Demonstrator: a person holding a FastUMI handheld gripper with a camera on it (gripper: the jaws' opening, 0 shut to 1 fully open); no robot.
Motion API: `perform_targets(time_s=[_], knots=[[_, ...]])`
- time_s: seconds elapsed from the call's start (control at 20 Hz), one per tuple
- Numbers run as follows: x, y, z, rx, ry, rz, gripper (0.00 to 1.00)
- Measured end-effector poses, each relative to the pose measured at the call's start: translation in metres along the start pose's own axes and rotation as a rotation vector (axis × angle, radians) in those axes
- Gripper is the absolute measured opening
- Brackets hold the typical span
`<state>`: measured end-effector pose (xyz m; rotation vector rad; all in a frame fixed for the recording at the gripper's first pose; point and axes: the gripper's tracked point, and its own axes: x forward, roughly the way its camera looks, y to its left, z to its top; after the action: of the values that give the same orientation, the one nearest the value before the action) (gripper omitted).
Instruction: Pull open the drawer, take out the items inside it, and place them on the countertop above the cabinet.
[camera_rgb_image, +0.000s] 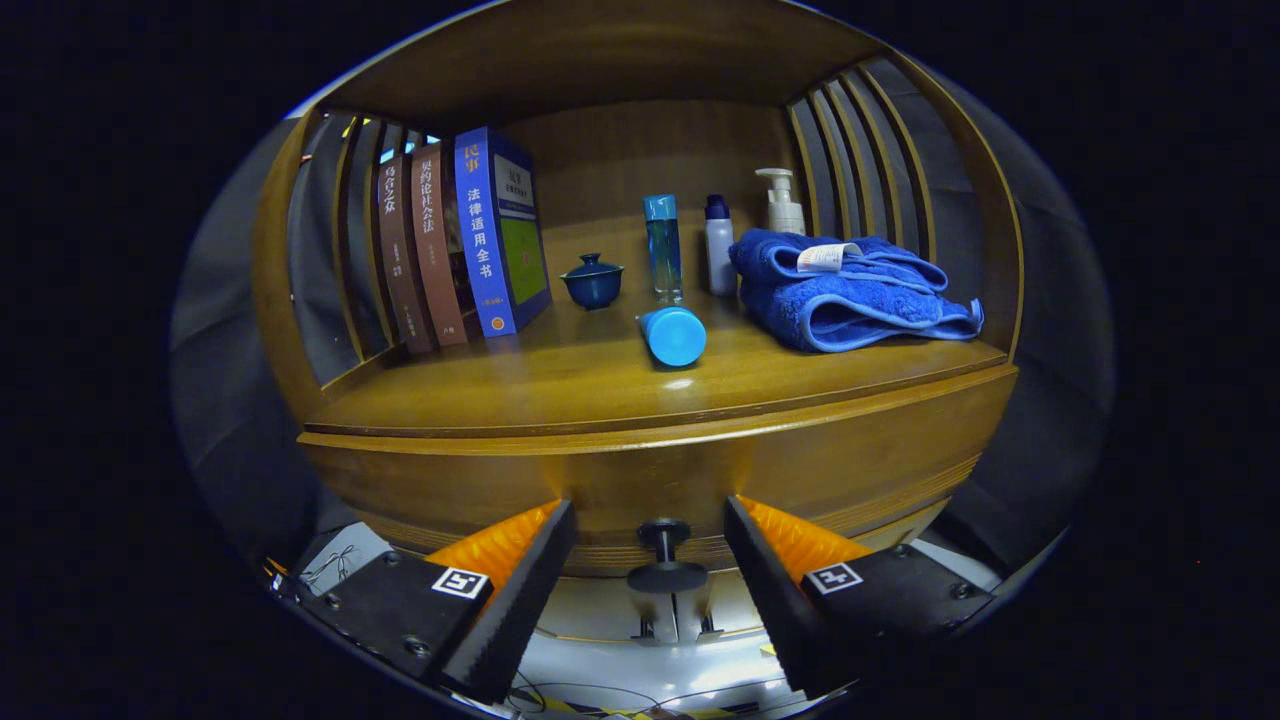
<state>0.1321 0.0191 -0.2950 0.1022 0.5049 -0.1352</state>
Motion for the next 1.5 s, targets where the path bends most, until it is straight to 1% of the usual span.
perform_targets(time_s=[0.25, 0.45, 0.55, 0.8, 1.0, 1.1, 1.35, 1.5], knots=[[-0.002, 0.001, 0.000, -0.006, 0.004, 0.009, 0.99], [-0.018, 0.001, 0.013, -0.044, -0.013, 0.022, 1.00], [-0.034, 0.001, 0.032, -0.059, -0.047, 0.030, 0.99], [-0.089, 0.002, 0.109, -0.045, -0.210, 0.057, 0.99], [-0.140, 0.000, 0.177, -0.062, -0.389, 0.070, 0.99], [-0.164, -0.002, 0.201, -0.073, -0.444, 0.075, 0.99], [-0.216, -0.006, 0.234, -0.146, -0.539, 0.073, 0.99], [-0.248, 0.003, 0.246, -0.140, -0.585, 0.107, 0.99]])
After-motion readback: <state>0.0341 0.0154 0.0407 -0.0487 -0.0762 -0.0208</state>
